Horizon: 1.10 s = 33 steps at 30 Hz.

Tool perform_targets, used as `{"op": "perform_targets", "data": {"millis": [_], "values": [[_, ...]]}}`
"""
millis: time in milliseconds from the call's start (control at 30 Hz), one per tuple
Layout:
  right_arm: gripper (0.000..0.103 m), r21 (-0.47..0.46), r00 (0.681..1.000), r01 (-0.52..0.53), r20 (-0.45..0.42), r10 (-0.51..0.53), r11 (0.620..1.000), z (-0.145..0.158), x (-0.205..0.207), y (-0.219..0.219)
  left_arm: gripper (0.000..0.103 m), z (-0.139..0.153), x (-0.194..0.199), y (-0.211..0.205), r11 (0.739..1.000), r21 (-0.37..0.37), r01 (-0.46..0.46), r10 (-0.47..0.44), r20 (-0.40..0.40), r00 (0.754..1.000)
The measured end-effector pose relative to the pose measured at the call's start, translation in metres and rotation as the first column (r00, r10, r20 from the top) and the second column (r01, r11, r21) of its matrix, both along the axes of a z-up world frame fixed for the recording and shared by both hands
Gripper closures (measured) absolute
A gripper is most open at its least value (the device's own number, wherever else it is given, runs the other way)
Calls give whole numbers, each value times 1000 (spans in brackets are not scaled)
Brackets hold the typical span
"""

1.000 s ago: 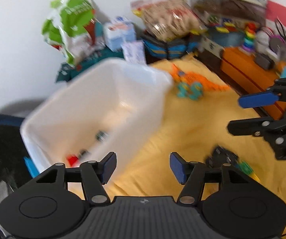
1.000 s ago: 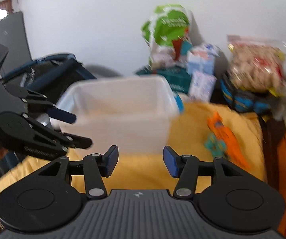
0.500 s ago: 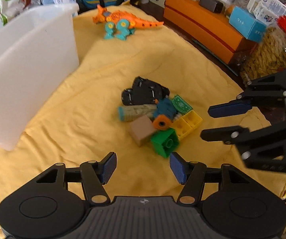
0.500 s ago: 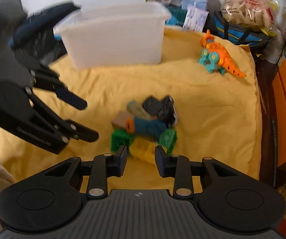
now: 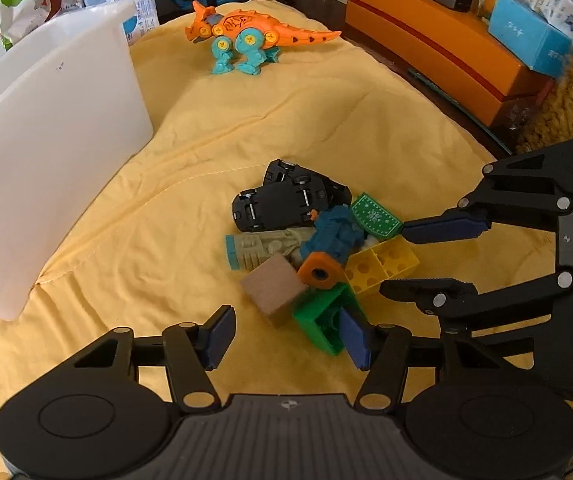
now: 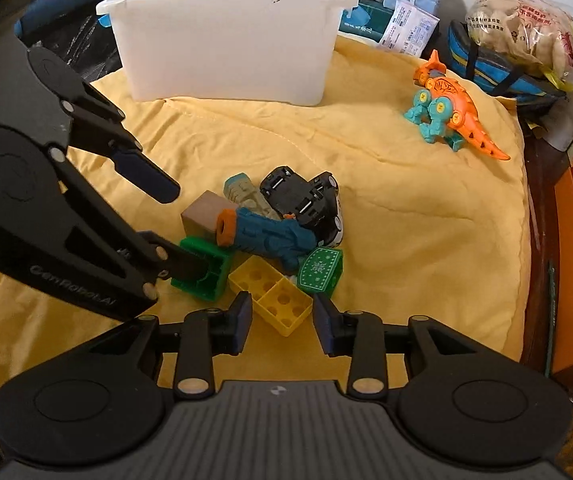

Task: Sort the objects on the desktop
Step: 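Grasp the yellow brick with the right gripper while the left grasps the green brick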

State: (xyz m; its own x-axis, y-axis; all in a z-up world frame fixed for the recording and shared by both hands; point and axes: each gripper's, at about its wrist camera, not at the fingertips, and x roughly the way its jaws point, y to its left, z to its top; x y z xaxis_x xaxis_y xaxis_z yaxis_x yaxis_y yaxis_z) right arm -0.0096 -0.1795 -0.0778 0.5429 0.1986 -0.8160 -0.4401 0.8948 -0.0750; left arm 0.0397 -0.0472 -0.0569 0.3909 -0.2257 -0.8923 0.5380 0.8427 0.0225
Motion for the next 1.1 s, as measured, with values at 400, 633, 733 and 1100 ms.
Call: {"op": "perform_targets", "data": {"millis": [400, 633, 733, 1100], "values": [[81, 11, 1000, -9, -23, 9, 1000, -5, -12, -4, 85, 0, -19, 7, 997, 33, 74, -76, 71, 995], [86, 146, 997, 35, -78, -23, 989, 12, -24, -13, 84, -17, -32, 28, 996, 61, 60, -61, 14, 998], [86, 143, 999, -7, -35, 12, 990, 23, -30, -7, 83, -11, -30, 35, 999, 27, 32, -33, 20, 999], [56, 47, 999, -37, -21, 38, 998, -5, -5, 4, 48, -7, -22, 0, 987, 51, 151, -156, 120, 980]]}}
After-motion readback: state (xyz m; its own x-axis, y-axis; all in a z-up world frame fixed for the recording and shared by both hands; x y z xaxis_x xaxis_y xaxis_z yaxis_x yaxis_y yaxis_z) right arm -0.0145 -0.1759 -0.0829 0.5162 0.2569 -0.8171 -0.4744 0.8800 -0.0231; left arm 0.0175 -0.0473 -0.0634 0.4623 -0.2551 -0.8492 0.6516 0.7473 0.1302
